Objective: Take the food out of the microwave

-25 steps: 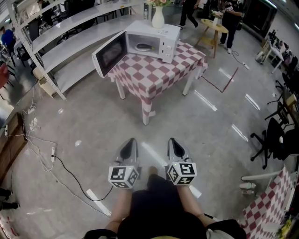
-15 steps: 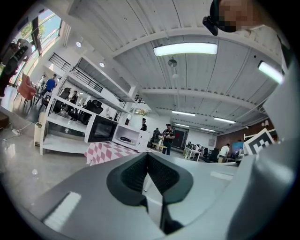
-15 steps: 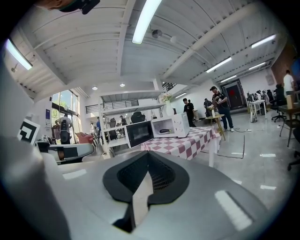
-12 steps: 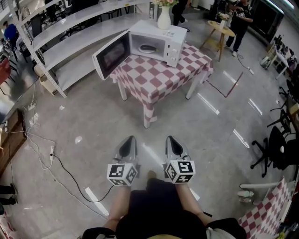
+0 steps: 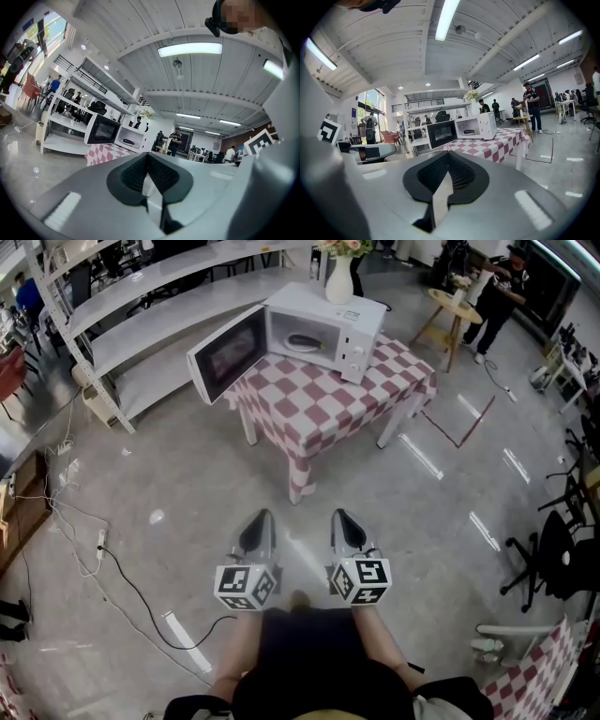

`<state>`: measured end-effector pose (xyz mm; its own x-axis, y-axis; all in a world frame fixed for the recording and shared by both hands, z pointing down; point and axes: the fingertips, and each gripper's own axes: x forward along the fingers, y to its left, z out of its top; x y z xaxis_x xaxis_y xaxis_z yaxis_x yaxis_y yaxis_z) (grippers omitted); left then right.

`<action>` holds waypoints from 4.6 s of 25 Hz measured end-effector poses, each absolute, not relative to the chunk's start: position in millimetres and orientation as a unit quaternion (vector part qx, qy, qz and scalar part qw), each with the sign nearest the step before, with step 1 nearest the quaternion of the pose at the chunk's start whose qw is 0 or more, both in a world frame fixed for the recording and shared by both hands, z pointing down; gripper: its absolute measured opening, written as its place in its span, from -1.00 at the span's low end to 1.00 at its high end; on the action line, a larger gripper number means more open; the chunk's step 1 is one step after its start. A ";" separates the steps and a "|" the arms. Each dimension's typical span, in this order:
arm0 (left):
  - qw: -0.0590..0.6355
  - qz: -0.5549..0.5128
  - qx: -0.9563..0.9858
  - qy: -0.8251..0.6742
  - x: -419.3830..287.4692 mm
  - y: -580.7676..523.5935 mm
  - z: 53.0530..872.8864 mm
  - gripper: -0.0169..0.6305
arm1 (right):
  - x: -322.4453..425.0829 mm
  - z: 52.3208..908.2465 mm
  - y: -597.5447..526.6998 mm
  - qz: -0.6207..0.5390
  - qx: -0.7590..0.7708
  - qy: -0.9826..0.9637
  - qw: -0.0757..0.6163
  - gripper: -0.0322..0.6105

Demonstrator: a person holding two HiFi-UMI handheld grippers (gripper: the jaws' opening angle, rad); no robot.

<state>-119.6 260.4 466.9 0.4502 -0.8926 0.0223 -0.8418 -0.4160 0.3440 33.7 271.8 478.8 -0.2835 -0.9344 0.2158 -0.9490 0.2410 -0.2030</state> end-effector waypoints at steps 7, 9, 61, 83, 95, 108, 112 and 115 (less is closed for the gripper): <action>0.155 -0.082 0.839 -0.515 -112.3 255.7 465.7 -0.92 | 31.8 483.2 266.3 0.154 0.585 -0.796 0.031 -0.90; 0.158 -0.083 0.838 -0.516 -111.6 255.7 466.0 -0.92 | 32.8 483.3 266.6 0.156 0.584 -0.796 0.031 -0.89; 0.173 -0.060 0.849 -0.495 -77.8 141.9 468.6 -0.92 | 53.1 498.5 164.8 0.188 0.597 -0.779 0.040 -0.89; 0.172 -0.063 0.861 -0.475 -66.1 14.3 453.9 -0.92 | 68.8 480.4 41.6 0.178 0.622 -0.762 0.039 -0.90; 0.174 -0.067 0.860 -0.475 -62.6 -42.6 454.4 -0.92 | 73.1 480.7 -13.6 0.174 0.621 -0.763 0.040 -0.90; 0.172 -0.062 0.863 -0.471 -63.9 -75.0 459.0 -0.92 | 67.9 488.2 -46.1 0.180 0.619 -0.763 0.035 -0.90; 0.169 -0.059 0.867 -0.465 -61.3 -86.6 459.4 -0.92 | 70.1 489.5 -57.5 0.180 0.625 -0.759 0.030 -0.90; 0.167 -0.058 0.869 -0.461 -61.2 -94.9 457.5 -0.92 | 70.5 489.3 -65.3 0.179 0.629 -0.756 0.028 -0.89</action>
<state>-61.2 -94.9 457.5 0.5674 -0.8218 0.0521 -0.7828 -0.5187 0.3437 70.5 -65.3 489.3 -0.2081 -0.9409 0.2670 -0.9608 0.1455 -0.2361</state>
